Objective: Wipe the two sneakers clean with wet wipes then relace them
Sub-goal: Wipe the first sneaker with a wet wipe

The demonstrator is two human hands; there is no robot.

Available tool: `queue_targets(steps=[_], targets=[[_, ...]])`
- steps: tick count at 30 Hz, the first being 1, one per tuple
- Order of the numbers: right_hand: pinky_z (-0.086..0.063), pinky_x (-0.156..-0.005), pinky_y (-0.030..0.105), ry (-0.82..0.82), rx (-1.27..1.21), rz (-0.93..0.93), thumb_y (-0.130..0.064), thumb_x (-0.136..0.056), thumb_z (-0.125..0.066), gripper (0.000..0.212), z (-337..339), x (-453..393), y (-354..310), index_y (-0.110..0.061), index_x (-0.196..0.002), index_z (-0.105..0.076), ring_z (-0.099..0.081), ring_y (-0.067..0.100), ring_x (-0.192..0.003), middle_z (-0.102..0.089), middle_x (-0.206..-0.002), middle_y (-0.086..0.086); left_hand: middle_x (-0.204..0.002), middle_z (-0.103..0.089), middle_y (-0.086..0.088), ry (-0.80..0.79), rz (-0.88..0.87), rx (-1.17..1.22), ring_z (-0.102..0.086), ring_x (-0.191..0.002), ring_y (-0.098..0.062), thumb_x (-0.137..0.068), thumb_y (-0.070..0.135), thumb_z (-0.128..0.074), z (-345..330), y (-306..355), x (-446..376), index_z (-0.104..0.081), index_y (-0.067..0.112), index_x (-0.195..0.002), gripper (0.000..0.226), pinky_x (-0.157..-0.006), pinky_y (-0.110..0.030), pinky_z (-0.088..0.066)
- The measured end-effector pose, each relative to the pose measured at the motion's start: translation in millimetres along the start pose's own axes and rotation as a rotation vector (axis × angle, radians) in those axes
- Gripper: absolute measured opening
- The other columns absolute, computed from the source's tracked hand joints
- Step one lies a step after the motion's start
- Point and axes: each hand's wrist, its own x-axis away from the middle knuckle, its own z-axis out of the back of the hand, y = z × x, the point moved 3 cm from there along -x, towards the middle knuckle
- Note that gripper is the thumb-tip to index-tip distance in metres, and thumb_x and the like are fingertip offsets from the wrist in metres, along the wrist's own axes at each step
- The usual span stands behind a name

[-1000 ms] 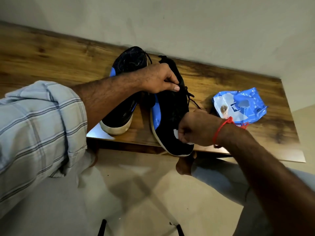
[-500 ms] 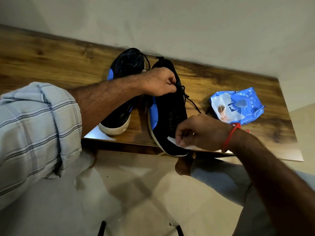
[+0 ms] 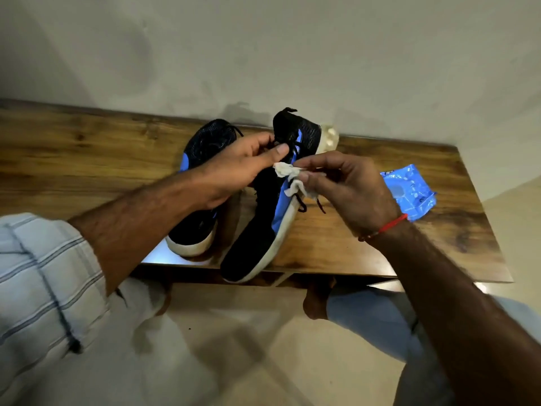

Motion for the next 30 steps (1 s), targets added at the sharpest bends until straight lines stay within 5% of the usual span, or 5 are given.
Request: queue_targets(steps=[4, 13, 17, 22, 30], targets=[[-0.053, -0.089, 0.026, -0.171, 0.262, 0.181, -0.011, -0.084, -0.076, 0.038, -7, 7, -2, -0.016, -0.121, -0.069, -0.063, 0.013, -0.105, -0.063, -0.113, -0.005, -0.11, -0.076, -0.006, 0.081, -0.023, 0.016, -0.072, -0.104, -0.019, -0.102, 0.027, -0.059, 5, -7, 7, -0.07, 0.015, -0.116, 0.022, -0.09, -0.033, -0.055], [-0.048, -0.076, 0.021, 0.035, 0.49, 0.225, -0.022, -0.085, -0.075, 0.012, -7, 2, 0, -0.018, -0.096, -0.077, -0.062, 0.007, -0.084, -0.068, -0.094, -0.005, -0.098, -0.073, -0.025, 0.099, -0.049, -0.173, -0.063, -0.084, -0.022, -0.091, 0.048, -0.062, -20, -38, -10, -0.078, 0.012, -0.1, 0.04, -0.075, -0.04, -0.046], [-0.047, -0.079, 0.022, -0.213, 0.601, 0.318, -0.019, -0.086, -0.072, 0.006, -34, 22, -3, -0.013, -0.089, -0.074, -0.062, 0.011, -0.085, -0.066, -0.091, -0.004, -0.091, -0.077, -0.012, 0.211, -0.064, -0.227, -0.071, -0.083, -0.026, -0.085, 0.048, -0.062, -15, -55, -20, -0.078, 0.018, -0.101, 0.038, -0.079, -0.047, -0.056], [-0.036, -0.079, 0.005, -0.499, 0.619, 0.372, -0.016, -0.086, -0.071, 0.005, -53, 50, -23, -0.014, -0.089, -0.074, -0.061, 0.009, -0.083, -0.066, -0.09, -0.002, -0.088, -0.072, 0.002, 0.206, -0.126, -0.304, -0.058, -0.079, -0.002, -0.101, 0.019, -0.062, -16, -59, -24, -0.075, 0.009, -0.11, 0.019, -0.076, -0.027, -0.048], [-0.049, -0.075, 0.029, -0.281, 0.656, 0.308, -0.018, -0.089, -0.066, 0.01, -43, 35, -11, -0.012, -0.093, -0.073, -0.06, 0.015, -0.081, -0.063, -0.09, 0.001, -0.097, -0.076, 0.0, 0.238, -0.053, -0.226, -0.071, -0.088, -0.014, -0.095, 0.046, -0.067, -17, -55, -15, -0.073, 0.021, -0.108, 0.029, -0.079, -0.032, -0.055]])
